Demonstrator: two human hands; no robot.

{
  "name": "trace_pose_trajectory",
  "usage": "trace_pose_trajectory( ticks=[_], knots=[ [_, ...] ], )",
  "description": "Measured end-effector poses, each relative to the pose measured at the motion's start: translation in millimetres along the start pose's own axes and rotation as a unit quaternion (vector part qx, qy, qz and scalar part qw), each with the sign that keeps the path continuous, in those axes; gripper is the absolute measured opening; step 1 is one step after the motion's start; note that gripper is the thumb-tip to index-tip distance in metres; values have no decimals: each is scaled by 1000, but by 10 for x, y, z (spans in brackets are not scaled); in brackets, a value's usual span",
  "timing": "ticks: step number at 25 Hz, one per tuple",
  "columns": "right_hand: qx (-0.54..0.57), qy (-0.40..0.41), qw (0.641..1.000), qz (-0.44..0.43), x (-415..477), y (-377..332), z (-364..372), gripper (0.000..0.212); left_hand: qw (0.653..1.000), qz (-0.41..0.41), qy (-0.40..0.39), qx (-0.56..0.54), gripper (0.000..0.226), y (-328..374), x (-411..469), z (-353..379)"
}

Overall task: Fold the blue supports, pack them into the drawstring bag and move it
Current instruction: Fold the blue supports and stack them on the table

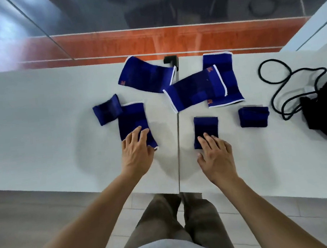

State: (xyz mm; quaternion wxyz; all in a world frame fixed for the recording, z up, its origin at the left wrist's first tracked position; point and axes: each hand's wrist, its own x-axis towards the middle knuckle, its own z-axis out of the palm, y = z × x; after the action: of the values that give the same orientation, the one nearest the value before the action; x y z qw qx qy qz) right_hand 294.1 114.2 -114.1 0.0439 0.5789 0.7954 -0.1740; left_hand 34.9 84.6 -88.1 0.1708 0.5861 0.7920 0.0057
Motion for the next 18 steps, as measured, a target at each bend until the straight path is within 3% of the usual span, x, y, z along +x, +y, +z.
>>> trace_pose_trajectory(
  ticks=[5,11,16,18],
  knots=[
    [-7,34,999,33,-73,4,15,55,997,-69,18,-38,61,-256,379,-184],
    [16,43,997,-64,-19,-434,21,55,993,-107,-48,9,54,-676,575,-198],
    [-8,-58,974,-218,136,-1015,33,61,992,-122,-32,-21,61,-674,60,10],
    [-37,-96,972,-211,165,-1129,90,61,990,-133,-19,-32,57,-717,-133,66]
  ],
)
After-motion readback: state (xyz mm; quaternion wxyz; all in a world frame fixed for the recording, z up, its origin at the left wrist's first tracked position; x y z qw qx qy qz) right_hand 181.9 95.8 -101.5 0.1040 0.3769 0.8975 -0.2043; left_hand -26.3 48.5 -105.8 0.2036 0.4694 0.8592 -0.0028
